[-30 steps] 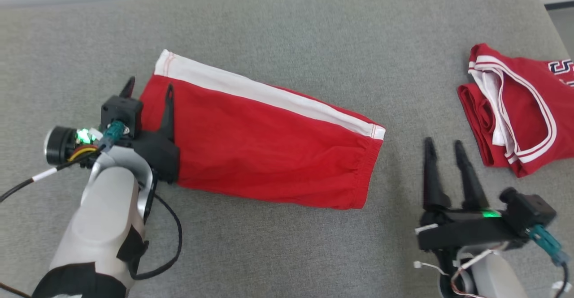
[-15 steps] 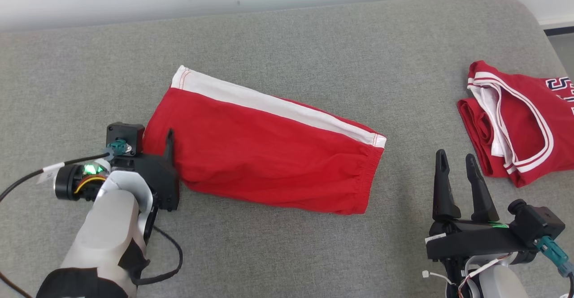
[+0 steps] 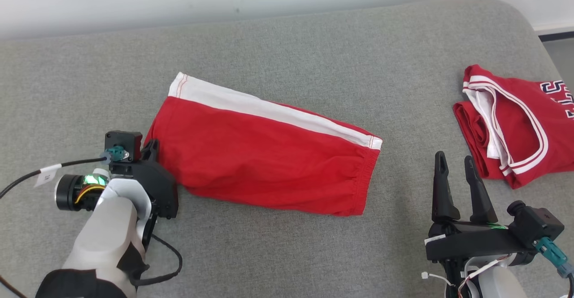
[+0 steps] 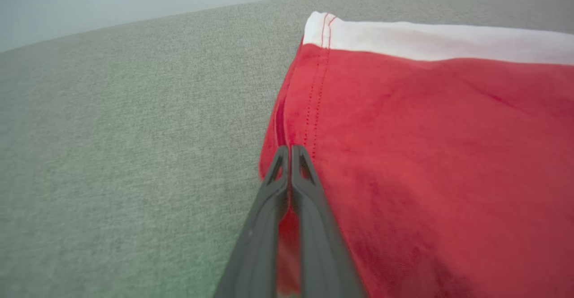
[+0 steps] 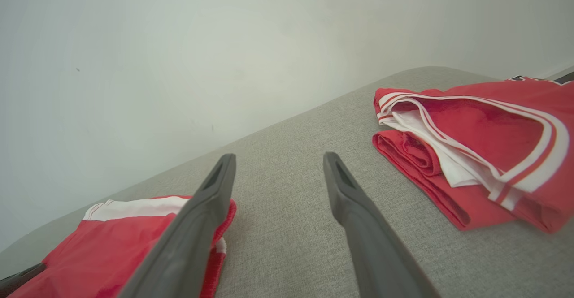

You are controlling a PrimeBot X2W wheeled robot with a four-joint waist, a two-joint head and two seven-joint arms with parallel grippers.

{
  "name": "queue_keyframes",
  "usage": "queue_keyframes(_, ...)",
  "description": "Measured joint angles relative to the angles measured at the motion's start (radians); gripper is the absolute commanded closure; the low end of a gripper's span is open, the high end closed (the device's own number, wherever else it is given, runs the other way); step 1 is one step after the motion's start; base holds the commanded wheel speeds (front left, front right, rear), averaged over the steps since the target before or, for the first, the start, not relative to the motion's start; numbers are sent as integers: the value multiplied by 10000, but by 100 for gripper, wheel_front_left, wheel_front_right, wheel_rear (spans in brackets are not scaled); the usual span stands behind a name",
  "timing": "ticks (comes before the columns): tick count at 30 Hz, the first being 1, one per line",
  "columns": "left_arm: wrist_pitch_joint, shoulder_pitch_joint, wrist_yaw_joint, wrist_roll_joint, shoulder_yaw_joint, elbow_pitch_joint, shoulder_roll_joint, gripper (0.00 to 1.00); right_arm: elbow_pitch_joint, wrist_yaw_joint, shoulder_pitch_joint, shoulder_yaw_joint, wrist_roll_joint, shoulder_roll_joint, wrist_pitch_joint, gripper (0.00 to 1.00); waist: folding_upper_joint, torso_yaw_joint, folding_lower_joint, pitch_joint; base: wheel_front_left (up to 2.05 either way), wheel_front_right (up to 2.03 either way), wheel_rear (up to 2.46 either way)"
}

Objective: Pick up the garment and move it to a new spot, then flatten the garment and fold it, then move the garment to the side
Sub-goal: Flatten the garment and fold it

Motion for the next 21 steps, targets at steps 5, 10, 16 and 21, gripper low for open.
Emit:
queue_keyframes(5, -134, 244, -10, -201, 0, 119, 2, 100, 27, 0, 63, -13, 2, 2, 2, 0, 0, 67, 0, -207, 0, 0, 0)
queue_keyframes(10, -309, 451, -15, -263, -52, 173, 10, 100, 77, 0, 205, 38, 6, 2, 0, 0, 0, 131, 0, -423, 0, 0, 0)
queue_keyframes(16, -621, 586, -67, -309, -115, 105, 142, 100, 79, 0, 210, 148, 2, 2, 0, 0, 1, 135, 0, -472, 0, 0, 0)
queue_keyframes(21, -709, 635, 104, -426, -79, 140, 178, 100, 75, 0, 211, 31, -6, -2, 0, 0, 1, 28, 1, -363, 0, 0, 0)
